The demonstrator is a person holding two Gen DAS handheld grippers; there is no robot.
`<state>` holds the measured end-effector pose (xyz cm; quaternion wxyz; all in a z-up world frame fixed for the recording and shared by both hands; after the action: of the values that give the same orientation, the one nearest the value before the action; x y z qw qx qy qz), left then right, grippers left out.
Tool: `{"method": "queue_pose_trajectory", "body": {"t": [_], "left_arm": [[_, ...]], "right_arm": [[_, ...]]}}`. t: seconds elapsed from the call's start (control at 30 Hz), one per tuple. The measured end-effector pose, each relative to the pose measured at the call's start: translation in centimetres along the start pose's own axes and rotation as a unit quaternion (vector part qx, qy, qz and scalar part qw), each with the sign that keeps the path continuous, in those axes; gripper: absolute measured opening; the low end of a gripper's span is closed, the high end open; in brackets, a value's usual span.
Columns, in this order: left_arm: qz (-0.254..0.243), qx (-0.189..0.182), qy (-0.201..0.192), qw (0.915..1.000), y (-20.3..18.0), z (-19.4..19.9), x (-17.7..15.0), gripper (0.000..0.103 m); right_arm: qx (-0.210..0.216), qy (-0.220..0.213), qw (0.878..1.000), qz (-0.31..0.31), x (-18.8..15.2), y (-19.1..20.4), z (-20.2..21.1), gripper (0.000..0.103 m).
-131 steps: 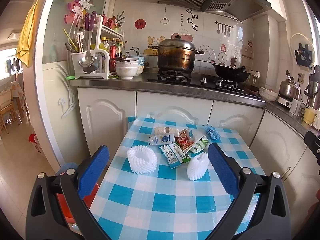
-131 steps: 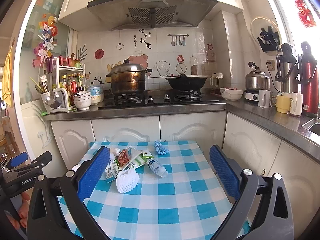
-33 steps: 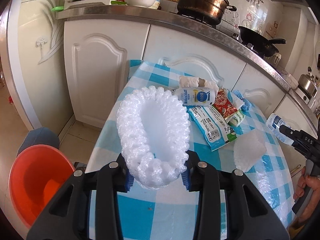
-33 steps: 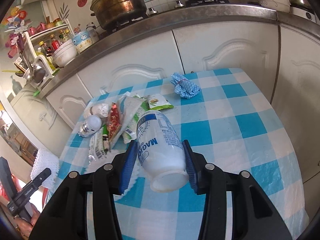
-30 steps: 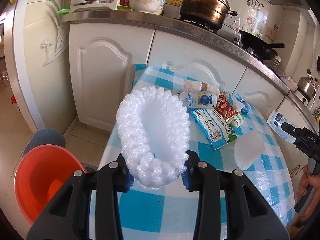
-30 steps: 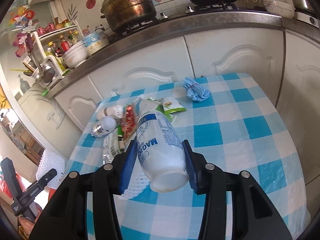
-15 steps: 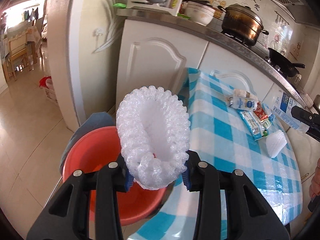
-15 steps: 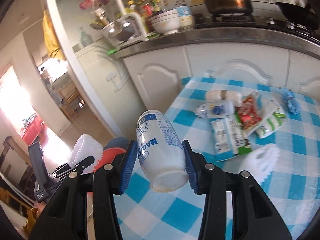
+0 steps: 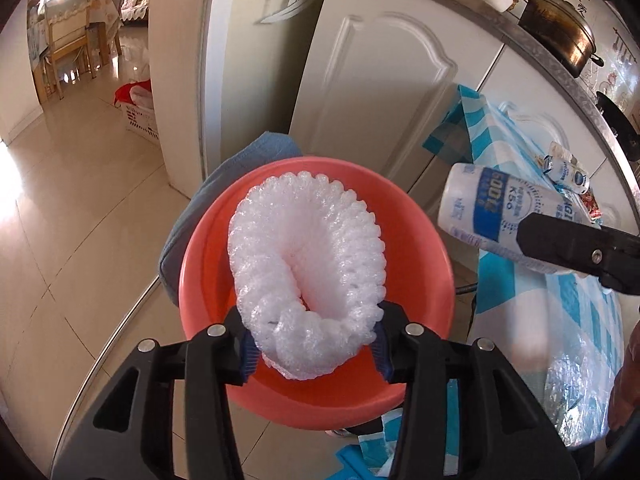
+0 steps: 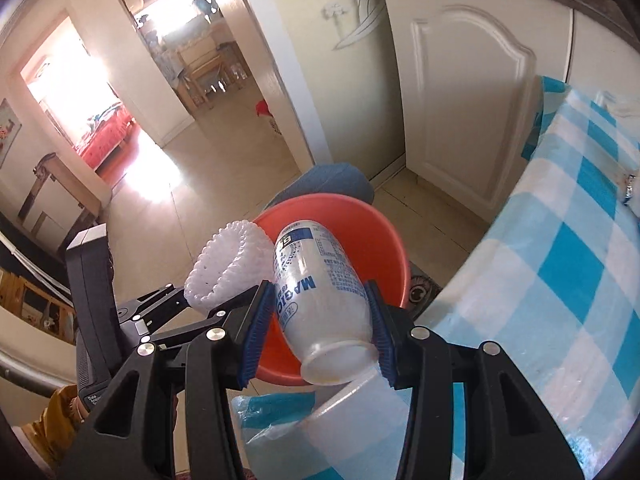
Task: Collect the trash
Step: 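Carry foam net and bottle to the orange bucket and release both, then grasp the white rolled tissue with the left tool while the right tool grasps a foam net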
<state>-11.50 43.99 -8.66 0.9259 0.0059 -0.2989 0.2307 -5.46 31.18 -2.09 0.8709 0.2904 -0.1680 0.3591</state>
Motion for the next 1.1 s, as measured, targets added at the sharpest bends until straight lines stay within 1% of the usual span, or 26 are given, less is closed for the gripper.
{"method": "queue_pose_trajectory", "body": {"t": [0.03,0.07,0.1,0.13,0.17,0.23,0.3,0.37,0.43,0.5,0.57,0.67,0.77,0.9,0.97,1.03,1.1], "left_arm": [[0.004,0.0,0.005,1.0,0.2,-0.4,0.0,0.053],[0.005,0.003,0.008,1.0,0.2,-0.7,-0.2,0.057],[0.006,0.006,0.009,0.9999,0.3,-0.9,-0.2,0.064],[0.006,0.009,0.009,0.9999,0.3,-1.0,-0.2,0.068],[0.007,0.011,0.01,0.9999,0.4,-1.1,-0.1,0.07],[0.009,0.015,0.011,0.9998,0.6,-1.2,0.0,0.082],[0.011,0.018,0.008,0.9997,0.6,-1.2,0.3,0.083],[0.009,0.021,0.004,0.9997,0.5,-0.9,0.6,0.088],[0.008,0.026,-0.003,0.9996,0.3,-0.5,1.0,0.089],[0.004,0.028,-0.007,0.9996,-0.1,0.0,1.4,0.089],[0.004,0.029,-0.018,0.9994,-0.4,0.8,1.8,0.089],[0.003,0.021,-0.045,0.9987,-1.5,2.3,2.7,0.09],[0.003,0.006,-0.085,0.9964,-3.4,4.0,3.7,0.09],[0.004,-0.028,-0.115,0.993,-7.0,5.8,5.4,0.09],[-0.019,-0.04,-0.124,0.9913,-9.5,6.6,6.4,0.09],[-0.048,-0.055,-0.125,0.9895,-12.2,7.2,7.2,0.09],[-0.073,-0.068,-0.125,0.9871,-15.0,7.7,7.9,0.09]], "right_arm": [[-0.005,0.001,1.0,-0.003,0.0,-0.3,-0.5,0.05],[-0.007,0.001,1.0,-0.006,0.1,-0.4,-0.7,0.057],[-0.004,-0.003,1.0,-0.006,0.2,-0.5,-0.7,0.06],[-0.005,-0.008,1.0,-0.006,0.3,-0.6,-0.5,0.067],[-0.006,-0.015,1.0,-0.008,0.4,-0.7,-0.2,0.071],[0.009,-0.032,0.999,-0.017,0.5,-0.6,0.9,0.073],[0.023,-0.057,0.998,-0.031,0.5,-0.9,2.6,0.082],[0.037,-0.079,0.995,-0.04,0.2,-1.4,4.2,0.086],[0.041,-0.104,0.992,-0.054,0.0,-2.4,6.0,0.089],[0.045,-0.125,0.988,-0.072,-0.2,-3.5,7.6,0.09],[0.048,-0.154,0.982,-0.094,-0.8,-5.1,9.9,0.092],[0.044,-0.199,0.972,-0.116,-1.7,-7.4,13.1,0.092],[0.02,-0.245,0.96,-0.133,-2.6,-10.1,16.1,0.092],[0.0,-0.291,0.943,-0.163,-3.8,-13.7,19.9,0.092],[-0.015,-0.309,0.934,-0.18,-5.1,-15.6,22.1,0.093],[-0.037,-0.323,0.925,-0.196,-6.2,-17.6,24.3,0.093],[-0.057,-0.34,0.913,-0.217,-7.5,-20.1,26.5,0.093]]}}
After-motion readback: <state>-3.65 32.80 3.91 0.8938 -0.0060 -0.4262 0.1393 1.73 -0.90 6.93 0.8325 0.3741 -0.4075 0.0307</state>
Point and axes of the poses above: each gripper's, at about its wrist camera, not at the fingertips, and z roughly against the way its jaws point, y to its left, x to its top, the point moved 6 cm from there along -z, roughly the way its jaws point, and after that the axes turned 8 degrees about x, right-handed, at the moved point
